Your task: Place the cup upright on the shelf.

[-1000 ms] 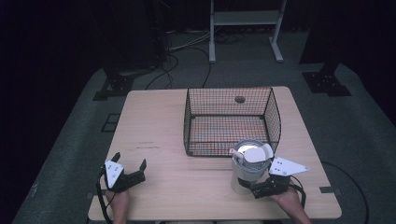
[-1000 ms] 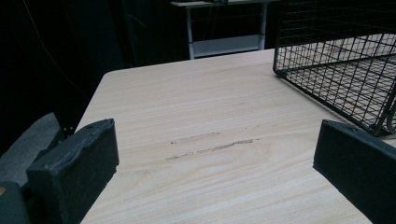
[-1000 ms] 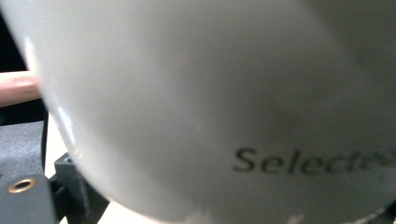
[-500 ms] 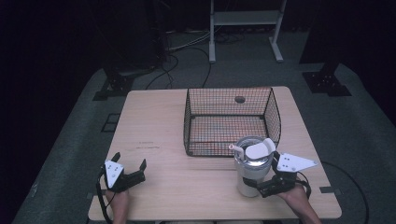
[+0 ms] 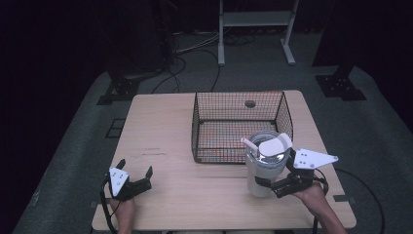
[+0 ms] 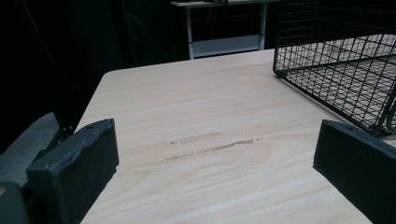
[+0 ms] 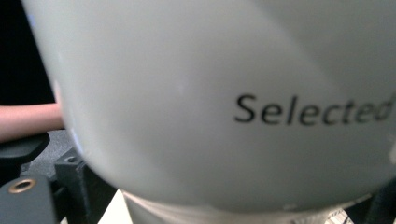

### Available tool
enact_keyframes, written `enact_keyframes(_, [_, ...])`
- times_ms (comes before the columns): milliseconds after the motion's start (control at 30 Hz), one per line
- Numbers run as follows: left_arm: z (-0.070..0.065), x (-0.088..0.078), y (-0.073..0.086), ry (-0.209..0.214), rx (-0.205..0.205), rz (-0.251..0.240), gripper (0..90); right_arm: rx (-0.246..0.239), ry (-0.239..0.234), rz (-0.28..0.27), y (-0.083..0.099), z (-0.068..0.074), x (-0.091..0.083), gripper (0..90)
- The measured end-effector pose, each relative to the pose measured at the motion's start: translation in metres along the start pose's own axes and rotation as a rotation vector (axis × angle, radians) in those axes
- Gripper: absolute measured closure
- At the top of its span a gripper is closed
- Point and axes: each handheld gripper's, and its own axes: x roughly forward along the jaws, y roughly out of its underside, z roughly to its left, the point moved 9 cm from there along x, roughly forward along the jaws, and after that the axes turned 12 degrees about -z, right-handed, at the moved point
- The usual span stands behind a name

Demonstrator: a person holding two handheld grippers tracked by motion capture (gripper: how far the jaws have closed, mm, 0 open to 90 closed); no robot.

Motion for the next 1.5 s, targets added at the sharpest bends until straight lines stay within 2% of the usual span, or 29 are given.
enact_keyframes(200, [0.0,0.0,0.0,-0.001,-0.003,-0.001,0.0,-0.023,-0.026,0.01,-0.02,-0.001,0.012,7.3])
enact_keyframes(400, [0.0,0.0,0.0,-0.001,-0.005,-0.005,0.0,-0.03,-0.076,-0.004,-0.04,0.004,0.024,7.4])
enact_keyframes(667, [0.0,0.0,0.0,0.0,-0.007,-0.007,0.0,-0.042,-0.095,-0.014,-0.061,0.0,0.04,7.3])
enact_keyframes(1067, [0.0,0.0,-0.001,0.001,-0.008,-0.008,0.0,-0.054,-0.098,-0.009,-0.082,-0.021,0.068,7.3])
enact_keyframes(1233, [0.0,0.0,-0.001,0.002,-0.009,-0.009,0.0,-0.038,-0.09,-0.002,-0.088,-0.031,0.08,7.3])
enact_keyframes(1500, [0.001,0.0,-0.001,0.003,-0.01,-0.011,0.0,-0.046,-0.081,0.013,-0.093,-0.045,0.097,7.3])
